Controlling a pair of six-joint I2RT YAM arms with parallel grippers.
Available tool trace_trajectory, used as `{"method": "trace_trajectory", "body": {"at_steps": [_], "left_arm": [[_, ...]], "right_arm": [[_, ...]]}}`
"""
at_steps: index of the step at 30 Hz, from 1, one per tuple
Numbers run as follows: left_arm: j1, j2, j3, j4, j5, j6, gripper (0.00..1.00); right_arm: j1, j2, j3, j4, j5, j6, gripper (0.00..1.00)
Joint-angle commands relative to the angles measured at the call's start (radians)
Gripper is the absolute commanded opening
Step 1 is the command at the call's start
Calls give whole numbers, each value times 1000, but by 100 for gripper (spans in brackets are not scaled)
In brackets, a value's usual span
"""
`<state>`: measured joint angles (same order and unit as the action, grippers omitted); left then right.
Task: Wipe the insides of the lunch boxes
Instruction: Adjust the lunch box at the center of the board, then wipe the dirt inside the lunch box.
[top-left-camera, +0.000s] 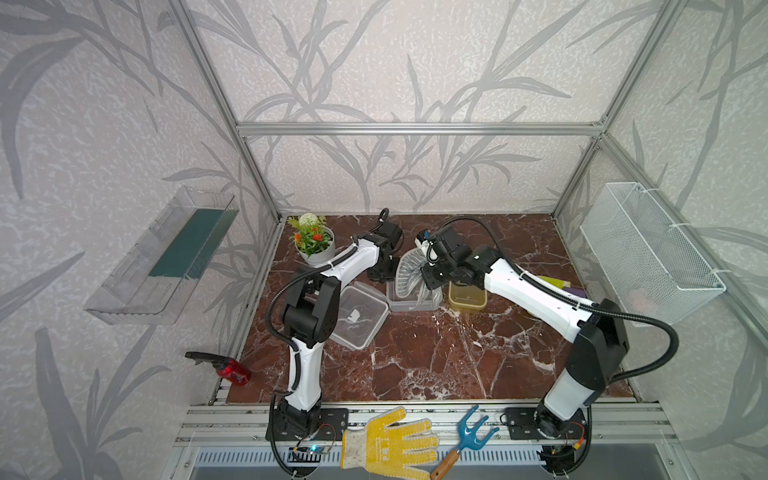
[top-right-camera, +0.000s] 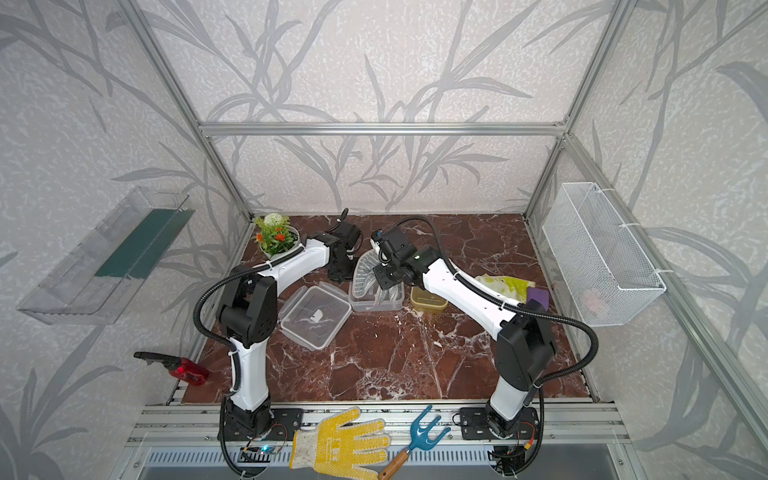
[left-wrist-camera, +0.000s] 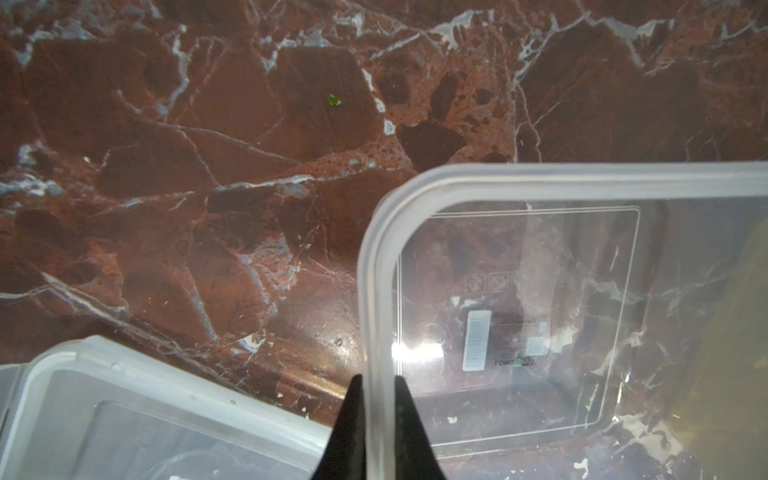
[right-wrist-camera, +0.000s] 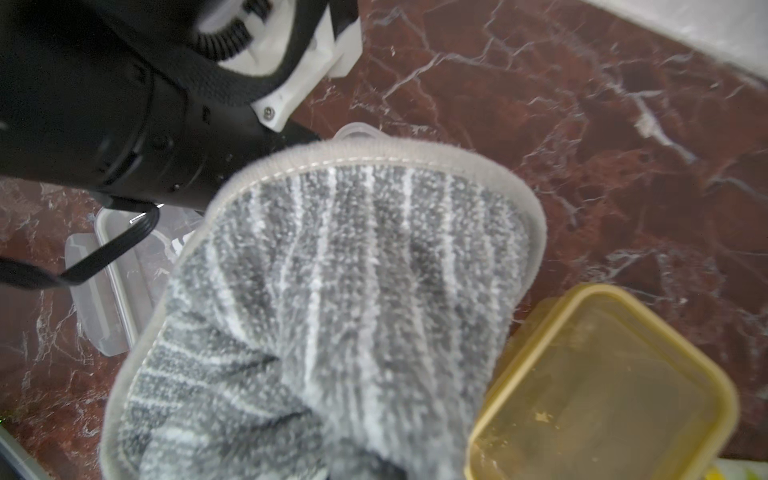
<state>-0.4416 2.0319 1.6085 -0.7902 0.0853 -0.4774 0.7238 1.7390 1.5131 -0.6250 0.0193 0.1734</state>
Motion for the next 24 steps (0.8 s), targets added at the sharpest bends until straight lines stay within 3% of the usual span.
{"method": "trace_trajectory", "body": {"at_steps": [1,7,15,24], "left_arm": [[-10,-65,-48,-17,48,1,12],[-11,-98,-98,49,121,-12,18],[26,-174,-181,153,173,-65,46],[78,-249,-251,173,153,-118,45]], "right_arm": [[-7,84,45,-14,-70,29,0],[-27,182,55,-5,-127,49,0],[-47,241,-3,-30,-231,71,0],[-87,196,-119,51,-311,131,0]]}}
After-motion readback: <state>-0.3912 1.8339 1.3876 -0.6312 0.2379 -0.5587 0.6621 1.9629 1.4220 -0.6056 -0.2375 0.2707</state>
